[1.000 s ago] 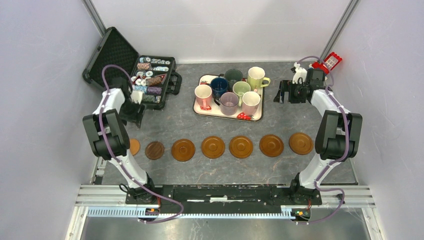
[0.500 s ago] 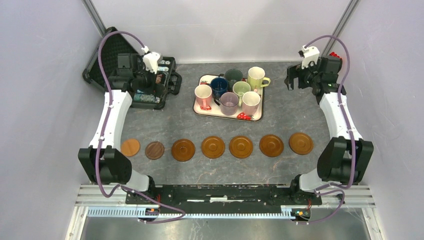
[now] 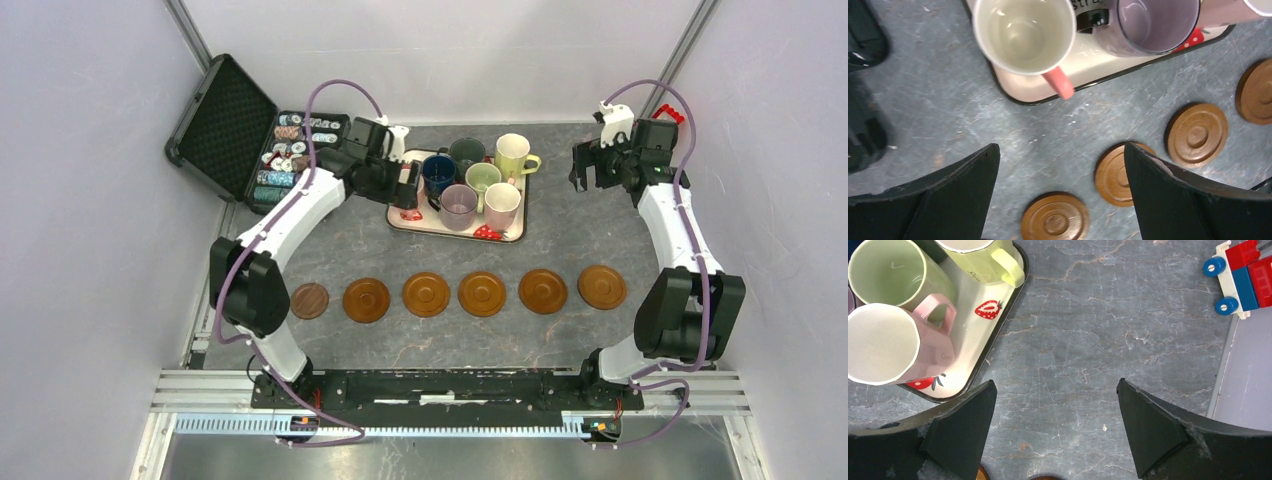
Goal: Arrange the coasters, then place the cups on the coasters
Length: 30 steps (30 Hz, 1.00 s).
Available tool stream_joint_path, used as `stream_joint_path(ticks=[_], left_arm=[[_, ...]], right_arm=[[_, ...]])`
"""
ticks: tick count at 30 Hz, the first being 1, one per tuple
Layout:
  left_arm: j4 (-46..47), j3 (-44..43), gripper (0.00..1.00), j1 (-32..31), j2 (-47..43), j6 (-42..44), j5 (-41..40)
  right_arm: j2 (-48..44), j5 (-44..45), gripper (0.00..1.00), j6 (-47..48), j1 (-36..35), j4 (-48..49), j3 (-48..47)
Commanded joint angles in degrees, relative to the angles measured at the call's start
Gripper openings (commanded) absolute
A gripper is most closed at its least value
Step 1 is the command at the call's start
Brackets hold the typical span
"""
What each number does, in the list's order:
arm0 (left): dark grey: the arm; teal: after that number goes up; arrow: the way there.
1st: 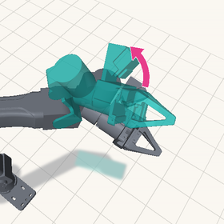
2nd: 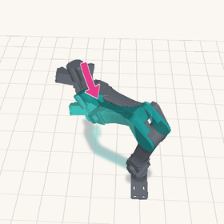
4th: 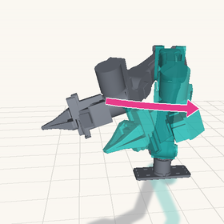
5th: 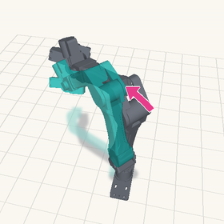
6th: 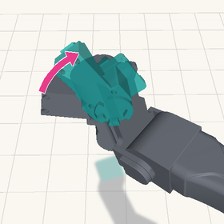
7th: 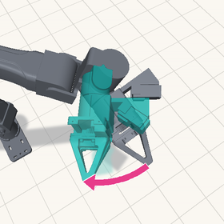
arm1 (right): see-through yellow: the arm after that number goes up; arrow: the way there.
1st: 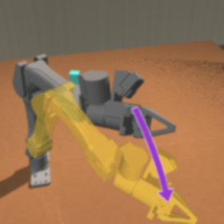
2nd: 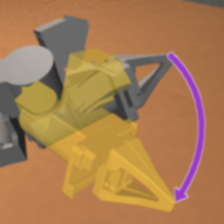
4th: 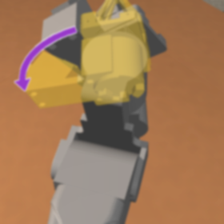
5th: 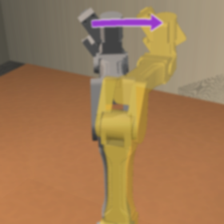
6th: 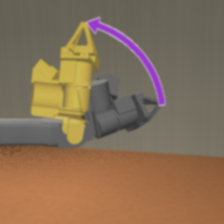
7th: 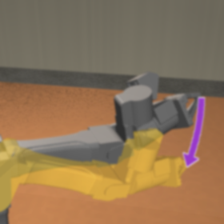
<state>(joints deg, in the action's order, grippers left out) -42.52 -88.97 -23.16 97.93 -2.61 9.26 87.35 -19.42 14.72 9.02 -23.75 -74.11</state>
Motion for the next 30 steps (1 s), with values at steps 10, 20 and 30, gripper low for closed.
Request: stream_joint_path(ticks=[10, 20, 30], left_arm=[[9.0, -4.1, 0.9, -5.1, 12.9, -16.8, -13.7], [10.1, -4.1, 0.45, -5.1, 16.0, -16.0, -17.5], [13.4, 2.7, 0.02, -3.4, 9.8, -11.8, -16.7]], right_arm=[[-0.8, 1.3, 0.98, -0.8, 0.1, 0.2, 1.4], [-1.2, 1.6, 0.98, -0.5, 0.1, 0.2, 2.1], [-1.2, 1.3, 0.98, -0.5, 0.1, 0.5, 2.2]])
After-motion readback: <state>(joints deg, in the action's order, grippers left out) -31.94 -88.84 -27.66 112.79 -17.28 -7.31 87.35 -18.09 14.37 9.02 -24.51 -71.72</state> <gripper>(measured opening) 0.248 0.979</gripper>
